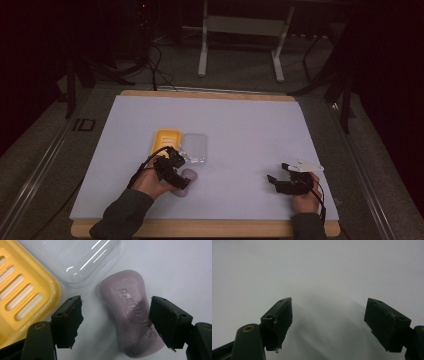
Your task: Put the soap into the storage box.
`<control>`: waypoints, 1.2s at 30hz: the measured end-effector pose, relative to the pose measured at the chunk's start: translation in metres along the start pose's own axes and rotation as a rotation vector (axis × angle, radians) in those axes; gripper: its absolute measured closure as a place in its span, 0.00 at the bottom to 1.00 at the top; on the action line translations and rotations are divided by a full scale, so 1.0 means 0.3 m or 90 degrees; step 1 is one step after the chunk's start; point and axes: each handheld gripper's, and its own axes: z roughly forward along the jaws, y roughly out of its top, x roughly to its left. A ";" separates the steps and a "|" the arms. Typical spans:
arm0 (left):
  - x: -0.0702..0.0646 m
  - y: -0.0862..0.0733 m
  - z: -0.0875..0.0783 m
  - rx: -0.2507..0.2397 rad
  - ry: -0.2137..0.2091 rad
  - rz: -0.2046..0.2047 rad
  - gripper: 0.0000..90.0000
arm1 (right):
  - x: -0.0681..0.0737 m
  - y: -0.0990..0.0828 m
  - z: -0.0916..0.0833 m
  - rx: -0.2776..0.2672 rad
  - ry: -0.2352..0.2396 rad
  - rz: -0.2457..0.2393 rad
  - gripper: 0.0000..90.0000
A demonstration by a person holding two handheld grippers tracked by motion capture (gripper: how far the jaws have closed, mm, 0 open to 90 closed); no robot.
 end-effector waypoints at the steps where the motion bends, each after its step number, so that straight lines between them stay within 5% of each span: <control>1: -0.003 0.002 0.002 0.002 -0.001 0.000 0.30 | 0.000 0.000 0.000 0.000 0.000 0.000 0.25; 24: -0.024 0.019 0.082 0.061 -0.031 0.007 0.36 | 0.001 0.000 0.000 0.001 -0.001 -0.001 0.25; 31: -0.023 0.024 0.084 0.094 -0.040 0.056 0.50 | 0.003 0.000 0.001 0.002 -0.002 -0.002 0.25; 36: -0.018 0.037 0.087 0.109 -0.041 0.059 0.53 | 0.003 0.001 0.002 0.003 -0.002 -0.005 0.25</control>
